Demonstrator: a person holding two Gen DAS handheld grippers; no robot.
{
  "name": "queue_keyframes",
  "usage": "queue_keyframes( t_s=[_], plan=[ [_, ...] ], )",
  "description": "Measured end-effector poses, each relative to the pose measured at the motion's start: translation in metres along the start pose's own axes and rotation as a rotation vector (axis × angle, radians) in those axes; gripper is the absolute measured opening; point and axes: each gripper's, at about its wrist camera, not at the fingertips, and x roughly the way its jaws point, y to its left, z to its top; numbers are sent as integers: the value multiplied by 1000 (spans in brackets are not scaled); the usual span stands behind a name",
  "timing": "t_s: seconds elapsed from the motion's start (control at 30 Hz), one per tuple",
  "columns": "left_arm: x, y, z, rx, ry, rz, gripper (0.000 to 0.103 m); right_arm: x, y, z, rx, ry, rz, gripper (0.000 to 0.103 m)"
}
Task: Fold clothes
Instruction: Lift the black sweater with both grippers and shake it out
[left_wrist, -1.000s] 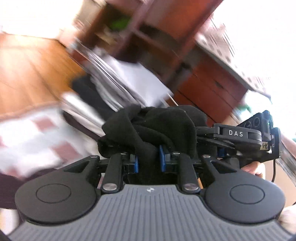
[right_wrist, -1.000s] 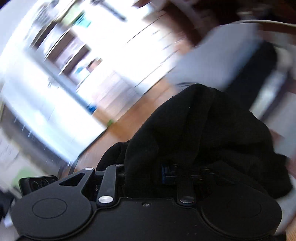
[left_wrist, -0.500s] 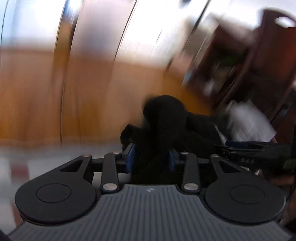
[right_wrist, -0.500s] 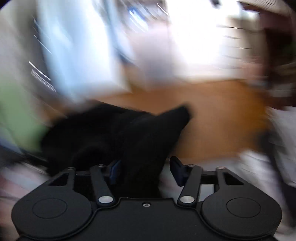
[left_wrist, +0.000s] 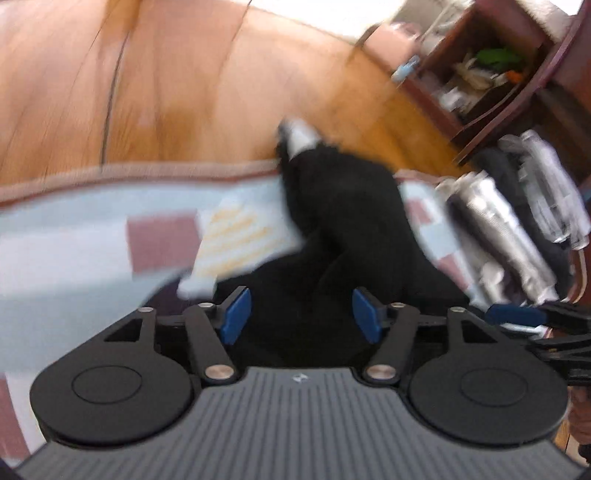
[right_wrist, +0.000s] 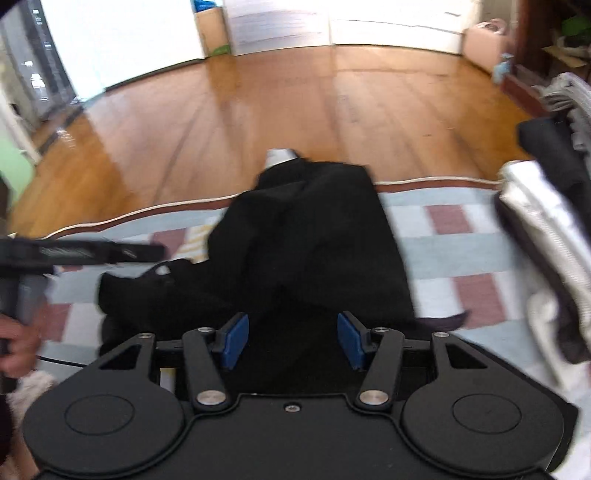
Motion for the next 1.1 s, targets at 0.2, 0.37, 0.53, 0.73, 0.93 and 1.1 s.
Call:
queue_keyframes(
  t_s=[0.2,0.37,0.53,0.73,0.93,1.1],
  plan=[
    [15,-3,-4,78,109,110,15,22,17,3,34,20,96,60],
    [13,-9,-7,109,100,38,11,49,25,12,77,39,150,64],
    [7,6,-2,3,111,-115,11,87,28,22,165,68,173,68],
    [-5,10,-5,-38,89,-230,11,93,30,23,178,40,207,9],
    [-41,-1,1,-14,-50,-374,11,29,35,28,25,-113,-15,8],
    [-51,8,-1,-45,-90,-363,11,-10,34,31,-17,-176,-239,8]
  ],
)
